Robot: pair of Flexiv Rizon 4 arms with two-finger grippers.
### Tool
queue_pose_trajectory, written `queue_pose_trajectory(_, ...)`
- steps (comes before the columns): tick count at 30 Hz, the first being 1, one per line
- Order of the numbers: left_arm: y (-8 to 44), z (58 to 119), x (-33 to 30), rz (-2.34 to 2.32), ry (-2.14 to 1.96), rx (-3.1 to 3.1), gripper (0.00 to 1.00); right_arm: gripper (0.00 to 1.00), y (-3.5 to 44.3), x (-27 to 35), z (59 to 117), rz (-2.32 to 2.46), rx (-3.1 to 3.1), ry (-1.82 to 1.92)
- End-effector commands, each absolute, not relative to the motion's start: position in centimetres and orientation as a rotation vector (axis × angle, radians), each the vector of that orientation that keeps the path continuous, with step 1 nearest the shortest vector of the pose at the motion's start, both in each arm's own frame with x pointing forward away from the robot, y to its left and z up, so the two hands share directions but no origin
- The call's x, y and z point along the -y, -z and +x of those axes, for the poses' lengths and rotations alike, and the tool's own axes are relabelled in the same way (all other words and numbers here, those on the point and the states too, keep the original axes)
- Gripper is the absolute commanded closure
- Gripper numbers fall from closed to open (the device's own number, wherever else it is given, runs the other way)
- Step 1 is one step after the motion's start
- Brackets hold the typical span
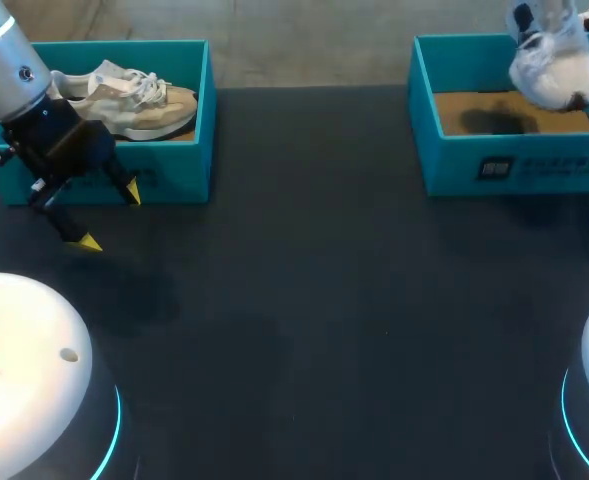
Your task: Take the shoe out of the shoebox, open the shoe tongue, remove and reinsert the insole, then place the shoe into the shoebox
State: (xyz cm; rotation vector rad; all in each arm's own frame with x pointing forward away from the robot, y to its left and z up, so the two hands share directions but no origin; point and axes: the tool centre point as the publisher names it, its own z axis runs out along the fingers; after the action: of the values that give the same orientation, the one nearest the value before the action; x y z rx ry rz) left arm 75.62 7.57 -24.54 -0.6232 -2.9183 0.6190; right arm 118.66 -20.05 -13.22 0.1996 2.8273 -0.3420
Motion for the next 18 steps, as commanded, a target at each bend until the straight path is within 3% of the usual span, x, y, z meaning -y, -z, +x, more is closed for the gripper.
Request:
queue_pose_trajectory(1,24.5,75.5,-7.6,-0.624,-0.617,2.920,0.00,1.00,13.9,22.0,118.0,0.637,-2.800,0.374)
queue_pose_trajectory(11,24.5,75.5,-7.6,-0.624,-0.617,2.920,0.00,1.00,14.5,26.7,113.1,1.483,-2.515,0.311)
queue_pose_trajectory(18,24.5,75.5,-7.6,-0.624,-0.617,2.920,0.00,1.00,14.7,27.0,112.3,1.574,-2.473,0.287)
